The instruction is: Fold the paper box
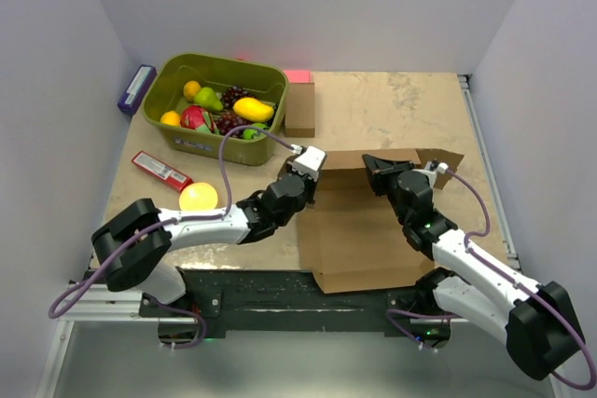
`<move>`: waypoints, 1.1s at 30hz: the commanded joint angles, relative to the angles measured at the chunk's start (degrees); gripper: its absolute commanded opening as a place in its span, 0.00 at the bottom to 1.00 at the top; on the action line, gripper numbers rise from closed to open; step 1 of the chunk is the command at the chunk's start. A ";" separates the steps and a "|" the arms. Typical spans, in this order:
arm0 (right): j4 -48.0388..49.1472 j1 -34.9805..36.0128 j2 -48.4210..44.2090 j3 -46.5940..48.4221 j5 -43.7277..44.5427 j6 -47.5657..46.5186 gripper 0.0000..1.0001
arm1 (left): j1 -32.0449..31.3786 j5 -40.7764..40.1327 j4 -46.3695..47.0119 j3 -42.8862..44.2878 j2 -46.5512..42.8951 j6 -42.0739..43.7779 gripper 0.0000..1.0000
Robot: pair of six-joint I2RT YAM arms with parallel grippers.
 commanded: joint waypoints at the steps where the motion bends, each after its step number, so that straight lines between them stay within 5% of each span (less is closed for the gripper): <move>1: -2.15 0.36 -0.85 -1.36 1.35 -3.92 0.21 | -0.61 -4.94 -0.41 2.37 0.91 2.83 0.11; 2: -2.23 0.45 -1.90 -1.36 1.78 -4.62 0.34 | -0.61 -5.21 -0.50 2.37 1.00 3.10 0.06; 5: -3.46 0.45 -3.66 -1.09 2.75 -7.52 0.49 | -0.61 -5.65 -0.94 2.81 1.44 4.24 0.00; 12: -7.24 0.63 -7.79 3.38 0.66 -26.82 0.72 | -0.69 -5.56 -7.70 6.59 2.67 4.86 0.00; 20: -5.92 5.89 -12.54 4.35 -2.60 -41.79 0.74 | 1.67 -3.02 -18.68 10.55 3.11 1.70 0.00; 26: -8.48 11.25 -7.81 8.13 -4.45 -49.18 0.71 | 4.14 2.24 -24.84 12.57 3.19 -1.99 0.00; 33: -6.72 24.78 -1.48 9.28 8.89 -53.67 0.68 | 6.95 6.30 -30.64 15.20 4.16 -2.70 0.00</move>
